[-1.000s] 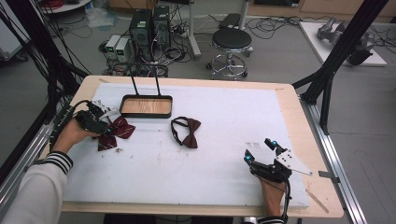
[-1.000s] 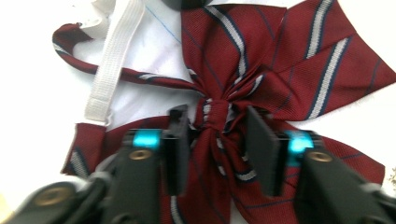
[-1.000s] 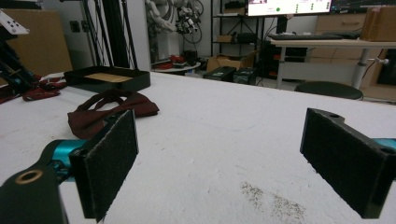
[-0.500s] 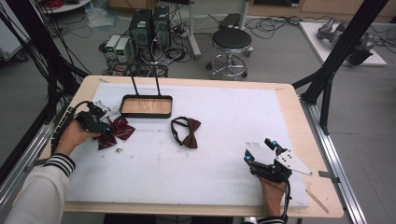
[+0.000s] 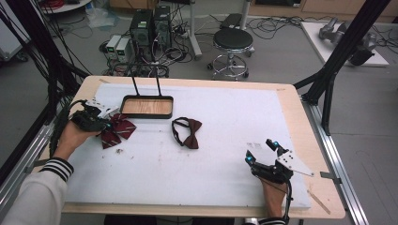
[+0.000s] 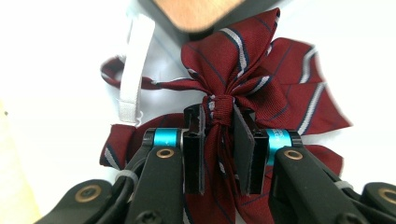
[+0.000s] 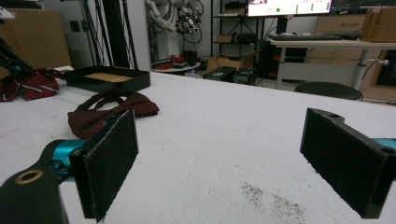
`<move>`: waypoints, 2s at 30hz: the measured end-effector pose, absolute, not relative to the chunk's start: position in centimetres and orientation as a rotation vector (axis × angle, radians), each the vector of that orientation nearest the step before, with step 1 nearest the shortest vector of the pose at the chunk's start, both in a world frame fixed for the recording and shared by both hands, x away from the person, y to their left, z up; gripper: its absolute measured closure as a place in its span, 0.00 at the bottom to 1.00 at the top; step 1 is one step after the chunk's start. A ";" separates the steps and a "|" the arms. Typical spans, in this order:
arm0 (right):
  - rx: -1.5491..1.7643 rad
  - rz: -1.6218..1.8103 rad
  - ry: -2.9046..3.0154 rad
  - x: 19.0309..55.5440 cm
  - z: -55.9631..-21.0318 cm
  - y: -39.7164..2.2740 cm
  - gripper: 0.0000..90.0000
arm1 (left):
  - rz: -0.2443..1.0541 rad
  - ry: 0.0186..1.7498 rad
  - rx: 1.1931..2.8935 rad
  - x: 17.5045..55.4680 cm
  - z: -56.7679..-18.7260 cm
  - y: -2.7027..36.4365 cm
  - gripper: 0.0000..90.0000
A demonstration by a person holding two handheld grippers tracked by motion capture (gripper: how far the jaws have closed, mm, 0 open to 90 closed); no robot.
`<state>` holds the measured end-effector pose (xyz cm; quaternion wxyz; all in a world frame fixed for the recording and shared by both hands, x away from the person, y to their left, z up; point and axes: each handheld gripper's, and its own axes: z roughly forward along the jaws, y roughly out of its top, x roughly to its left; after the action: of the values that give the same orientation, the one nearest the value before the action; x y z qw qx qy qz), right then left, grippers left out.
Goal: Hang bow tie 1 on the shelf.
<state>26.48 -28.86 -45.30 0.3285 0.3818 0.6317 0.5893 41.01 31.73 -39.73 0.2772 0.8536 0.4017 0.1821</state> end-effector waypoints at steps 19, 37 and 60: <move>1.001 1.543 1.655 26.5 -45.3 -28.9 0.12 | 0.668 0.984 2.046 39.0 -36.6 32.3 0.83; 1.003 1.544 1.654 26.5 -45.3 -28.9 0.12 | 0.637 0.946 1.791 38.4 -34.0 33.4 0.83; 0.997 1.548 1.653 26.5 -45.3 -28.9 0.12 | 0.675 0.867 1.779 39.9 -29.5 32.2 0.83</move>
<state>26.53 -28.95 -45.30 0.3272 0.3807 0.6313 0.5911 39.89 32.24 -29.45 0.5017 0.7361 0.3586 0.2791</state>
